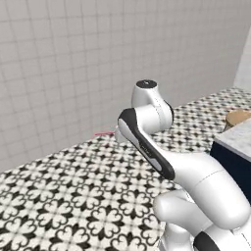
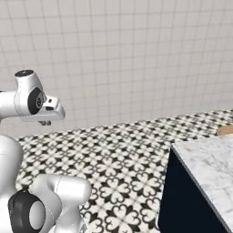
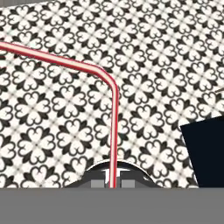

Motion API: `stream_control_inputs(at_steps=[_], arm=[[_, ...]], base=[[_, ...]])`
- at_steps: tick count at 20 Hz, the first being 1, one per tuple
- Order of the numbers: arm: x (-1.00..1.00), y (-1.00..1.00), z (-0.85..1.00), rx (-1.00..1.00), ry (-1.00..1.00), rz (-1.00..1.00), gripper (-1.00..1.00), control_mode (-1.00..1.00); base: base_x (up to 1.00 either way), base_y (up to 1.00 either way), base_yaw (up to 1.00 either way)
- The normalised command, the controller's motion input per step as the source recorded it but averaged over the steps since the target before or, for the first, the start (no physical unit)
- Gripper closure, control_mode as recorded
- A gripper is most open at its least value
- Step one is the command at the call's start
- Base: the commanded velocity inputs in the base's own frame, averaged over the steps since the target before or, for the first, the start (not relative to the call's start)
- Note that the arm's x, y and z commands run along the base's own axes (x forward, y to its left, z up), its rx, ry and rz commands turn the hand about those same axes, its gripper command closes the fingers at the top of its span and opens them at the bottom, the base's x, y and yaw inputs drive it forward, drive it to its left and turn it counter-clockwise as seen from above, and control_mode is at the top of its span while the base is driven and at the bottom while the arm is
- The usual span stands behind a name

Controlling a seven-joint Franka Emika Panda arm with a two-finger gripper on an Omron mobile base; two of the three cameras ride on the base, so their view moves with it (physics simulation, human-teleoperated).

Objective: Take a straw from the drawer in front and place it inside the glass cup on the dining counter.

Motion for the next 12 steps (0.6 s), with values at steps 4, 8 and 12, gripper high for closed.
stream_control_inputs(at_steps=[4,8,12], arm=[[0.00,0.00,0.00,0.00,0.00,0.00,1.00,1.00],[0.00,0.00,0.00,0.00,0.00,0.00,1.00,1.00],[0.00,0.00,0.00,0.00,0.00,0.00,1.00,1.00]], base=[[1.00,0.64,-0.38],[0.99,0.57,-0.43],[0.92,0.60,-0.47]])
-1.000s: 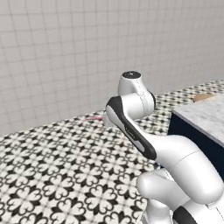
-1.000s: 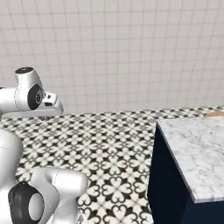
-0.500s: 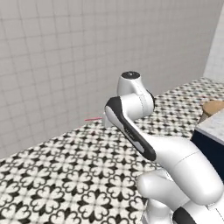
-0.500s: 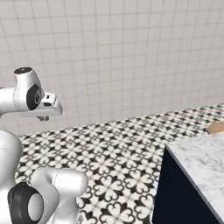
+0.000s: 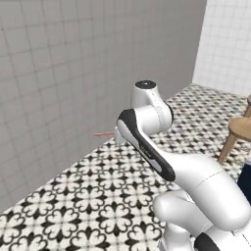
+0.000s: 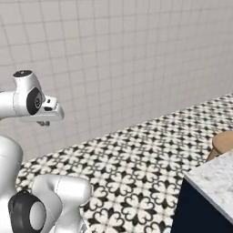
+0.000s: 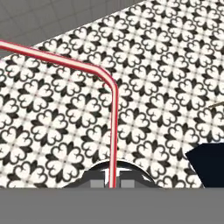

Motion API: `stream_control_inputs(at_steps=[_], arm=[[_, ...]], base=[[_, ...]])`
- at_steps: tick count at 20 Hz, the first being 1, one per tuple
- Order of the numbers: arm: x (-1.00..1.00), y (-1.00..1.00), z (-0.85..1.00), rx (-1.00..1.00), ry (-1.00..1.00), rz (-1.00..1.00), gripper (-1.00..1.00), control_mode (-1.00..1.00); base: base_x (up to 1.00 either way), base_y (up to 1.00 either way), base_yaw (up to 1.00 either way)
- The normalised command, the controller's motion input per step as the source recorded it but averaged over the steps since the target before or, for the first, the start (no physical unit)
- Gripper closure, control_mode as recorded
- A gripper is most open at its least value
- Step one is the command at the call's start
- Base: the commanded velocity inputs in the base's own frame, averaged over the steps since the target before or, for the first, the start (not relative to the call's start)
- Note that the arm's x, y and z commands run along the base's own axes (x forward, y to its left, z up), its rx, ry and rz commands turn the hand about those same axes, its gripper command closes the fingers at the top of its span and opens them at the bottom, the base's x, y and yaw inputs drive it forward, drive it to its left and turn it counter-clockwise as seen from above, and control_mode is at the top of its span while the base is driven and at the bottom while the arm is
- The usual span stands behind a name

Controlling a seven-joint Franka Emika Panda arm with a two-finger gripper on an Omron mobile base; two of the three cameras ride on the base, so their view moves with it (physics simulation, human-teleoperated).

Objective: Take a straw from the drawer in front and place it inside the glass cup on the dining counter.

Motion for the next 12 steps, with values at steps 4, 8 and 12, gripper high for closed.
stream_control_inputs(at_steps=[4,8,12], arm=[[0.00,0.00,0.00,0.00,0.00,0.00,1.00,1.00],[0.00,0.00,0.00,0.00,0.00,0.00,1.00,1.00],[0.00,0.00,0.00,0.00,0.00,0.00,1.00,1.00]], base=[[0.83,0.61,-0.50],[0.78,0.61,-0.53],[0.78,0.61,-0.53]])
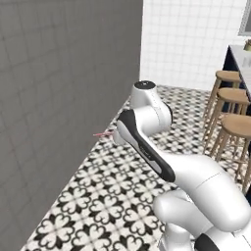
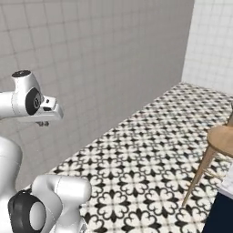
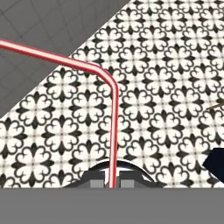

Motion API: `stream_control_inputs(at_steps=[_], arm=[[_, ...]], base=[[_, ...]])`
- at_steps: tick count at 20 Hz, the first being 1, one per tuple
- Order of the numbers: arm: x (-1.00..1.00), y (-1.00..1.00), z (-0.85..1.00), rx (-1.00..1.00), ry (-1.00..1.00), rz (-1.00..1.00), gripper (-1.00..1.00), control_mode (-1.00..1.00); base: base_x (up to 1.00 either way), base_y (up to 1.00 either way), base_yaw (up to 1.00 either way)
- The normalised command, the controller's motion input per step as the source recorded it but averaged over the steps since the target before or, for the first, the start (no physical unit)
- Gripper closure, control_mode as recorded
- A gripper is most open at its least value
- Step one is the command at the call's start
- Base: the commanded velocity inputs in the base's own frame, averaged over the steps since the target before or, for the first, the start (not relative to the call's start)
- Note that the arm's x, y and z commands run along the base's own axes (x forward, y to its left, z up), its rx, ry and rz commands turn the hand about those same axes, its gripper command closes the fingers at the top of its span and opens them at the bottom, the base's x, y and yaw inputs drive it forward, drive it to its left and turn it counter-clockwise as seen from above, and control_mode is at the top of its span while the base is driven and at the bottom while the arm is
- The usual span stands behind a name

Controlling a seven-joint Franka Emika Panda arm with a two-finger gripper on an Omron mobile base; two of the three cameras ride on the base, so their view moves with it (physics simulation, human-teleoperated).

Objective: Take a straw from the drawer in front and place it inside the glass cup on the dining counter.

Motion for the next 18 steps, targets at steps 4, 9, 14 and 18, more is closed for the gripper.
stream_control_inputs(at_steps=[4,9,14,18], arm=[[0.00,0.00,0.00,0.00,0.00,0.00,1.00,1.00],[0.00,0.00,0.00,0.00,0.00,0.00,1.00,1.00],[0.00,0.00,0.00,0.00,0.00,0.00,1.00,1.00],[0.00,0.00,0.00,0.00,0.00,0.00,1.00,1.00]], base=[[0.77,0.59,-0.53],[0.73,0.49,-0.53],[0.76,0.51,-0.52],[0.78,0.61,-0.51]])
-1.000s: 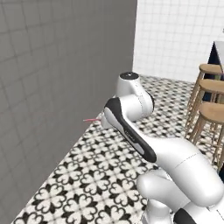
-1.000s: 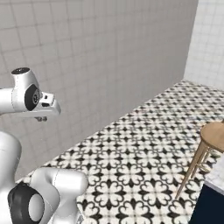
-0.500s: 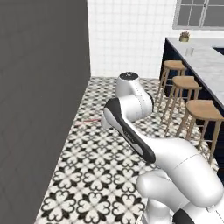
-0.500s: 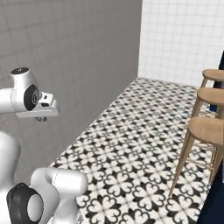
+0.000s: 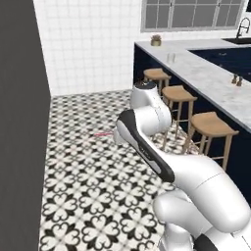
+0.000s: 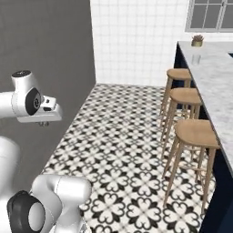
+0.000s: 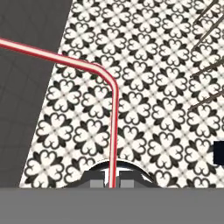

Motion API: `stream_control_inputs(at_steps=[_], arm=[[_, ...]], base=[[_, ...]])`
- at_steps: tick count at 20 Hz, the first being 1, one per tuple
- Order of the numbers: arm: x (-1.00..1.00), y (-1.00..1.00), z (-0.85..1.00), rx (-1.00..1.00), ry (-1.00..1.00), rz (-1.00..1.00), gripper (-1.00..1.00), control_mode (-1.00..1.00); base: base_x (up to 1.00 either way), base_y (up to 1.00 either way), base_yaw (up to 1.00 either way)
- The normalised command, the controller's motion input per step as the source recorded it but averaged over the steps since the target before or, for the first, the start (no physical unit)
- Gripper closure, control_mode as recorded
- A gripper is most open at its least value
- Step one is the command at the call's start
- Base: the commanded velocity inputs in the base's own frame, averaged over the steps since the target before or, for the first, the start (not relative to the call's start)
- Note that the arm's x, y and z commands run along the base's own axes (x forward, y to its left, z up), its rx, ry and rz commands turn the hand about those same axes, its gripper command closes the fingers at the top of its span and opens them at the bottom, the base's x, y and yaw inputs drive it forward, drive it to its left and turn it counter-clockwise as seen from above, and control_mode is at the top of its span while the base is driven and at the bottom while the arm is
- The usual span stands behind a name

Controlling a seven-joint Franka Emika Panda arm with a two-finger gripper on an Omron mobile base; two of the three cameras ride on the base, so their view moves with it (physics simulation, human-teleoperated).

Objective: Take a straw from the drawer in front and place it inside the glass cup on the dining counter.

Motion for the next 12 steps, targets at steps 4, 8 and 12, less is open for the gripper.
stream_control_inputs(at_steps=[4,8,12], arm=[[0.00,0.00,0.00,0.00,0.00,0.00,1.00,1.00],[0.00,0.00,0.00,0.00,0.00,0.00,1.00,1.00],[0.00,0.00,0.00,0.00,0.00,0.00,1.00,1.00]], base=[[0.80,0.67,-0.50],[0.80,0.77,-0.50],[0.82,0.79,-0.50]])
